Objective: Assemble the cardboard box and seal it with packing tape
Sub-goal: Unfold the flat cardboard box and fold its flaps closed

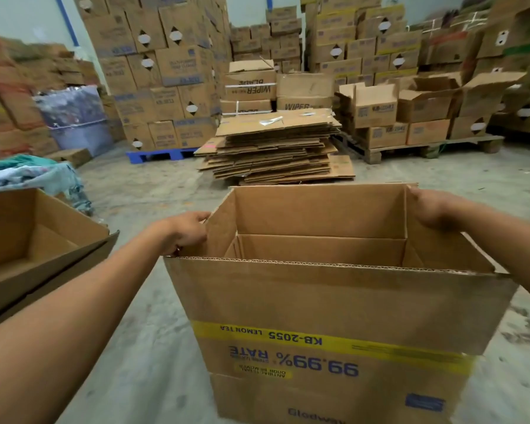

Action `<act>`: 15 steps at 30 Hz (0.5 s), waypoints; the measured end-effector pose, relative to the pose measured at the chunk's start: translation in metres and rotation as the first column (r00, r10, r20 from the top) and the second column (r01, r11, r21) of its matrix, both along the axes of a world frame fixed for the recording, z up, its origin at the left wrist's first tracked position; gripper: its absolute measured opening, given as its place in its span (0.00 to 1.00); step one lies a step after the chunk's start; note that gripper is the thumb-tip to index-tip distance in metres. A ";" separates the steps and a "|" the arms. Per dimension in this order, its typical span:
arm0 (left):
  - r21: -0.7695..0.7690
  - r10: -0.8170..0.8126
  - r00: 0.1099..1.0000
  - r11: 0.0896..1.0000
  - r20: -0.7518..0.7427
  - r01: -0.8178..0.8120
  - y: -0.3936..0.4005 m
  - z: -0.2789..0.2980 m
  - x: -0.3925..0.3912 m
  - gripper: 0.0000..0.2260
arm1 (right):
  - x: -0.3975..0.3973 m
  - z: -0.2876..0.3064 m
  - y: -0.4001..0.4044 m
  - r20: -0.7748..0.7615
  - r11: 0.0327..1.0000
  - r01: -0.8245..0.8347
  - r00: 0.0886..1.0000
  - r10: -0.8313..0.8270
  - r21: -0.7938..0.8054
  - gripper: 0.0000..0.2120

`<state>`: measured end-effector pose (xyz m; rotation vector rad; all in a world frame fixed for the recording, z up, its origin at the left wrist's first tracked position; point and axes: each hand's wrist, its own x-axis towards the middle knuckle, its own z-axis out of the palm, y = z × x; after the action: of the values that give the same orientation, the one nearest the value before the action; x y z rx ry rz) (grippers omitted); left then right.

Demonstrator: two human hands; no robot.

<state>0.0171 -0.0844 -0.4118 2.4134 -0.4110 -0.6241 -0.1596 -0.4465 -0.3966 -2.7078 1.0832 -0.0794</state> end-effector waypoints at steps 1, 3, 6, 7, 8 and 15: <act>-0.017 0.025 1.000 1.000 -0.019 -0.026 0.005 -0.002 0.003 0.23 | 0.007 -0.006 0.004 -0.005 1.000 -0.010 1.000 0.010 -0.004 0.25; -0.089 0.077 0.994 0.993 -0.078 -0.084 0.016 -0.005 0.009 0.20 | 0.021 -0.021 0.012 -0.008 0.998 -0.038 0.999 0.037 -0.043 0.30; -0.219 0.114 0.986 0.966 -0.118 -0.138 0.034 -0.010 0.016 0.12 | 0.044 -0.037 0.022 0.054 0.998 -0.047 0.997 0.050 -0.050 0.37; -0.247 0.127 0.985 0.957 -0.119 -0.153 0.041 -0.012 0.018 0.17 | 0.053 -0.038 0.028 0.100 0.997 -0.068 0.992 0.071 -0.025 0.35; -0.254 0.134 0.985 0.954 -0.110 -0.159 0.047 -0.013 0.018 0.21 | 0.061 -0.037 0.038 0.157 0.994 -0.103 0.983 0.099 0.019 0.31; -0.067 0.158 0.980 0.984 -0.124 -0.167 0.111 -0.014 -0.004 0.32 | 0.090 -0.038 0.111 0.362 0.636 -0.236 0.929 -0.074 0.734 0.46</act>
<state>0.0135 0.0266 -0.4260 2.2951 -0.1820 -0.6611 -0.0700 -0.3359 -0.4345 -1.8433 0.6505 -0.0731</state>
